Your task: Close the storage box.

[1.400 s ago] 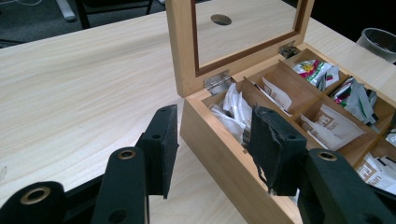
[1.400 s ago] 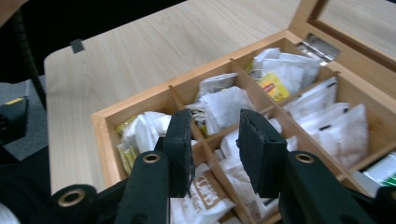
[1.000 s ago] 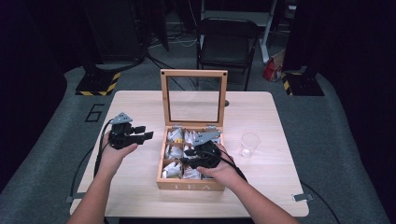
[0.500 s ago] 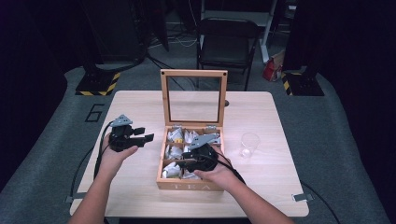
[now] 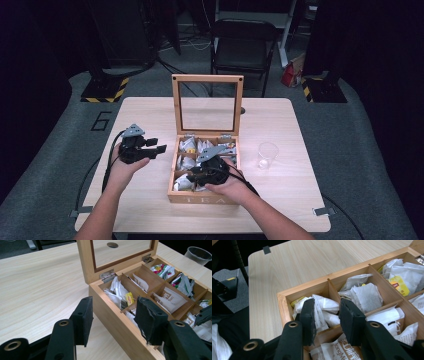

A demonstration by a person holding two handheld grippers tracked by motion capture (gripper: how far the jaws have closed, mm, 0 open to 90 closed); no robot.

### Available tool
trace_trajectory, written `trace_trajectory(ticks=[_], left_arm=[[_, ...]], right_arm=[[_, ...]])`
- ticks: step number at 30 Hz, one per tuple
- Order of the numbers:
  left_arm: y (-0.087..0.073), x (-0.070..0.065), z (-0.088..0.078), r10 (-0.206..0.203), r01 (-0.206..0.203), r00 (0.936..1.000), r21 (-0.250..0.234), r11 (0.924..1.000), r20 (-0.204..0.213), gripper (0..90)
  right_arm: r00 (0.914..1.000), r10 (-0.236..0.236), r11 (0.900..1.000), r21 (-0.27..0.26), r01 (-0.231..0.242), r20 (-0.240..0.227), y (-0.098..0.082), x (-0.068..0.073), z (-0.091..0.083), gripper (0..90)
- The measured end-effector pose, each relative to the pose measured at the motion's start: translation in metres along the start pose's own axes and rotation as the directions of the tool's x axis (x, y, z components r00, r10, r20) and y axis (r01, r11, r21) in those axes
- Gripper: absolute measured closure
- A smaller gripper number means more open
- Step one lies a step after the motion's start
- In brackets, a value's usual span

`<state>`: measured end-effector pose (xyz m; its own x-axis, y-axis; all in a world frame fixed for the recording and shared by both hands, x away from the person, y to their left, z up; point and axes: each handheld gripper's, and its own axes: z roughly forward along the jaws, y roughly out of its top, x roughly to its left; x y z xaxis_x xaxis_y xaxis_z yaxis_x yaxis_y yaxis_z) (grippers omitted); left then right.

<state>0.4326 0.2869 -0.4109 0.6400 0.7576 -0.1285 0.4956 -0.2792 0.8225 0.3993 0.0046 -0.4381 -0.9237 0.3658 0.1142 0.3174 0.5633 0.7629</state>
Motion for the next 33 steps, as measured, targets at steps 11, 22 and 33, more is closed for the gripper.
trace_trajectory(ticks=[11,22,33], left_arm=[[-0.001,0.0,-0.001,-0.01,0.01,0.9999,-0.003,0.9999,0.001,48.5],[-0.001,0.002,-0.004,-0.023,0.023,0.9997,-0.017,0.9996,-0.002,48.4],[-0.001,0.003,-0.005,-0.026,0.026,0.9997,-0.02,0.9995,-0.005,48.6]], right_arm=[[0.9997,-0.01,1.0,0.015,0.01,-0.021,0.004,0.001,0.01,66.7],[0.999,-0.011,0.998,0.057,0.013,-0.043,0.004,0.003,0.02,71.5],[0.9963,-0.044,0.997,0.063,0.048,-0.074,0.005,0.005,0.02,89.7]])
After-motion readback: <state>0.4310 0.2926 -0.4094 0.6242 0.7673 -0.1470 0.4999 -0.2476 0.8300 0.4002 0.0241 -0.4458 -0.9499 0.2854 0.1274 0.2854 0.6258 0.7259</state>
